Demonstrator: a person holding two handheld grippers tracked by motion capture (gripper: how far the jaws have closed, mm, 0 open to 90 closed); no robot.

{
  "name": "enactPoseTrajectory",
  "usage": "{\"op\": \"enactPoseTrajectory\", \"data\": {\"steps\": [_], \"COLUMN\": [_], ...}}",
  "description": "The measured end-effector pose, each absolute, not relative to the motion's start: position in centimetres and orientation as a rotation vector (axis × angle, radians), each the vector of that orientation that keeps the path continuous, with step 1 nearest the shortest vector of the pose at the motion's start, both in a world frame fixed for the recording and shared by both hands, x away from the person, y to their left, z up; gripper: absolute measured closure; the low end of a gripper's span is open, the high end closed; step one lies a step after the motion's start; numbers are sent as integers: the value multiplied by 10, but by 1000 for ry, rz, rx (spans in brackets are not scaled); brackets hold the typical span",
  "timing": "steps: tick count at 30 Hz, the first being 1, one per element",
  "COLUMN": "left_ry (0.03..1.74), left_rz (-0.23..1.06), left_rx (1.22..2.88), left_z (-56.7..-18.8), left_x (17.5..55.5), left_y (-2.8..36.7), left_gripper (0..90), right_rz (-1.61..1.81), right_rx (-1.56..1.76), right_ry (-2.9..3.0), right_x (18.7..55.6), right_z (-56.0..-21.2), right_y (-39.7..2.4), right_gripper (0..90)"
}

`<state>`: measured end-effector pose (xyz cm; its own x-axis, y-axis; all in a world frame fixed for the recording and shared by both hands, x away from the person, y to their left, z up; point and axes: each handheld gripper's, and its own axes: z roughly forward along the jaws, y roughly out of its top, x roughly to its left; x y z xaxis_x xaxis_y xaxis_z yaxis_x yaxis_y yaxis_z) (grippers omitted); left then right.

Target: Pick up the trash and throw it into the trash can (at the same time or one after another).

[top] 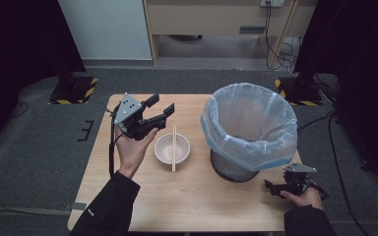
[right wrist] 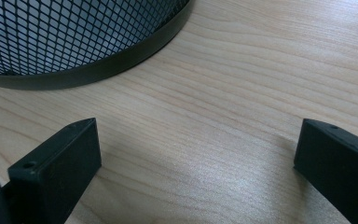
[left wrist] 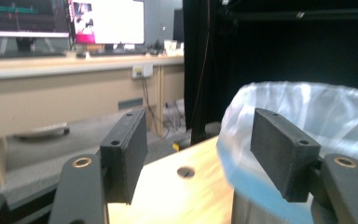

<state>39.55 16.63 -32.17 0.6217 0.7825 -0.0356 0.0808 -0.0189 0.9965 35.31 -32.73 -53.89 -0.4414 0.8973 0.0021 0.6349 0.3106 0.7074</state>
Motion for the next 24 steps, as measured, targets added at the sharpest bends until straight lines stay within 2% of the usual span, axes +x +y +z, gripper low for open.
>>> {"op": "enactPoseTrajectory", "data": {"steps": [13, 24], "left_ry": [899, 967], "left_rz": [594, 556], "left_rx": [1654, 1759], "left_z": [-399, -433], "left_x": [409, 417], "left_y": [177, 171], "left_gripper": [364, 385], "right_rz": [910, 911], "right_rx": [1365, 1366], "right_ry": [2190, 2189], "right_x": [353, 353], "right_z": [-539, -539], "right_y": [-327, -327], "right_gripper": [8, 8]}}
